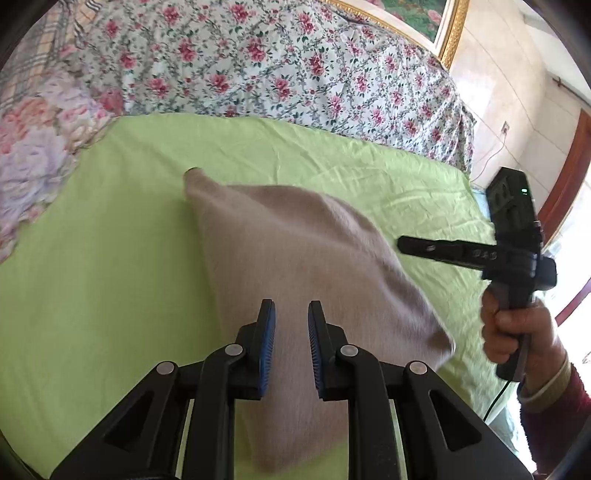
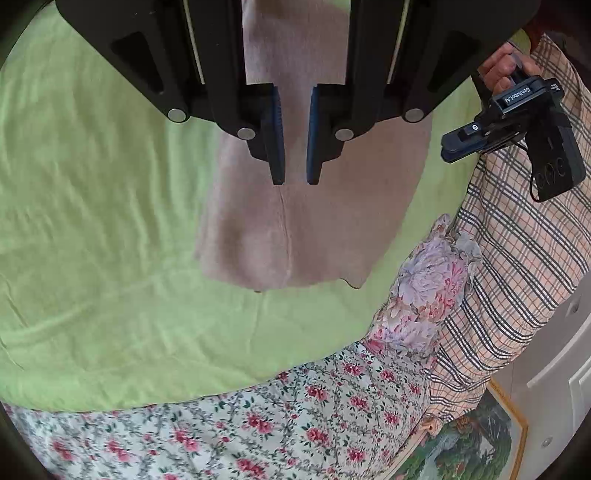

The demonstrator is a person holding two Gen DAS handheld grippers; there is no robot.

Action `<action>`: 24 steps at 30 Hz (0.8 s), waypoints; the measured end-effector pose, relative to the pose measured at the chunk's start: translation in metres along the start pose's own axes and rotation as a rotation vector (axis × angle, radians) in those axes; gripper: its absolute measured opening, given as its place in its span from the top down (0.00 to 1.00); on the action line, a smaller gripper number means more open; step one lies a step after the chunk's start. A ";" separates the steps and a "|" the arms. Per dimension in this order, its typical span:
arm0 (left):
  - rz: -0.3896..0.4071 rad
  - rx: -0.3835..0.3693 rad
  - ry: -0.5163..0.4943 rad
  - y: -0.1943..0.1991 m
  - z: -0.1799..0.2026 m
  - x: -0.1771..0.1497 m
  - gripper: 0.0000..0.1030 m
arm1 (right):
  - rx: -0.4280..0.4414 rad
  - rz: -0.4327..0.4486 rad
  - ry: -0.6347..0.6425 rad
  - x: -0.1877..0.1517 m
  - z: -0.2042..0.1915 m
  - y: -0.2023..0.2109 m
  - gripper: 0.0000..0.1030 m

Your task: Fold small clothes

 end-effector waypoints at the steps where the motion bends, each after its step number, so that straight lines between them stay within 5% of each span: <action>1: 0.001 -0.002 0.005 -0.006 -0.003 0.005 0.82 | 0.016 -0.020 0.012 0.005 -0.004 -0.011 0.88; 5: -0.062 0.025 0.053 -0.040 -0.027 0.005 0.85 | -0.061 -0.082 0.020 0.009 0.010 -0.051 0.88; 9: -0.059 0.011 0.137 -0.057 -0.052 -0.006 0.86 | -0.073 -0.078 -0.014 0.011 0.029 -0.074 1.00; 13: -0.059 0.040 0.110 -0.058 -0.050 -0.005 0.86 | -0.090 -0.063 0.002 0.012 0.029 -0.072 1.00; 19: -0.044 0.024 0.079 -0.035 -0.026 -0.009 0.86 | -0.094 -0.035 0.003 0.005 0.023 -0.036 0.97; 24: -0.042 -0.011 0.053 -0.004 0.003 -0.035 0.86 | -0.018 -0.054 0.057 -0.037 0.002 0.002 0.96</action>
Point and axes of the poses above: each gripper's, at about its wrist camera, not at the fingertips, and y roughly against the way its jaws point, z to its right, x to its top, the point moved 7 cm from there along -y, roughly the way its jaws point, and after that the axes turned 9 degrees about -x, right-handed, at the moved point
